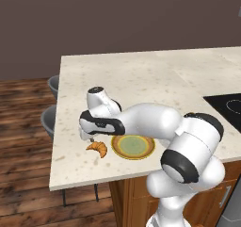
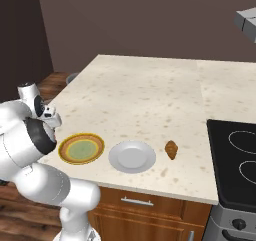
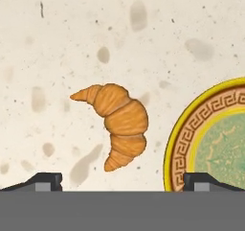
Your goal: Place the pastries on the plates.
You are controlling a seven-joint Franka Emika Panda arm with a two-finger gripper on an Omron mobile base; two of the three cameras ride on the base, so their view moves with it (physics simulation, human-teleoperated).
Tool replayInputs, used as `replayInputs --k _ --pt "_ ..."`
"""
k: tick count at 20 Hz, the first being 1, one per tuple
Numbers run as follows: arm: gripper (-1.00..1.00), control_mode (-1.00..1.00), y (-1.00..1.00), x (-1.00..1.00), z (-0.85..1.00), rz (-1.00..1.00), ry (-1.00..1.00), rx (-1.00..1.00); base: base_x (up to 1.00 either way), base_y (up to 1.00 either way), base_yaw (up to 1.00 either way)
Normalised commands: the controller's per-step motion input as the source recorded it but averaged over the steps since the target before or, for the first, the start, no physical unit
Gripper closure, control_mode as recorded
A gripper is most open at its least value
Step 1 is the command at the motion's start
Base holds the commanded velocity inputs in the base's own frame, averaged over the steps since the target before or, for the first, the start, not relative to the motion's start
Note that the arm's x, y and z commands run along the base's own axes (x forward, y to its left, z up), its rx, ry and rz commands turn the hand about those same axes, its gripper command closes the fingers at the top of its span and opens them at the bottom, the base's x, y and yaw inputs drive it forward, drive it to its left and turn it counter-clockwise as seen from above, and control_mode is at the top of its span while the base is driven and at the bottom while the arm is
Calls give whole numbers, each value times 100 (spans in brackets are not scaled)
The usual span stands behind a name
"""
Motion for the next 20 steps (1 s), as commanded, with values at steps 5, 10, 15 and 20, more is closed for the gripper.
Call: replayInputs --k 5,10,15,20 --pt "-100 -100 0 1 -26 0 0 -1 0 0 0" --pt "-100 -100 0 14 -27 0 0 -2 0 0 0" --pt "-100 -100 0 13 -30 0 0 -1 0 0 0" --pt "-100 -100 4 6 -26 0 0 0 0 0 0"
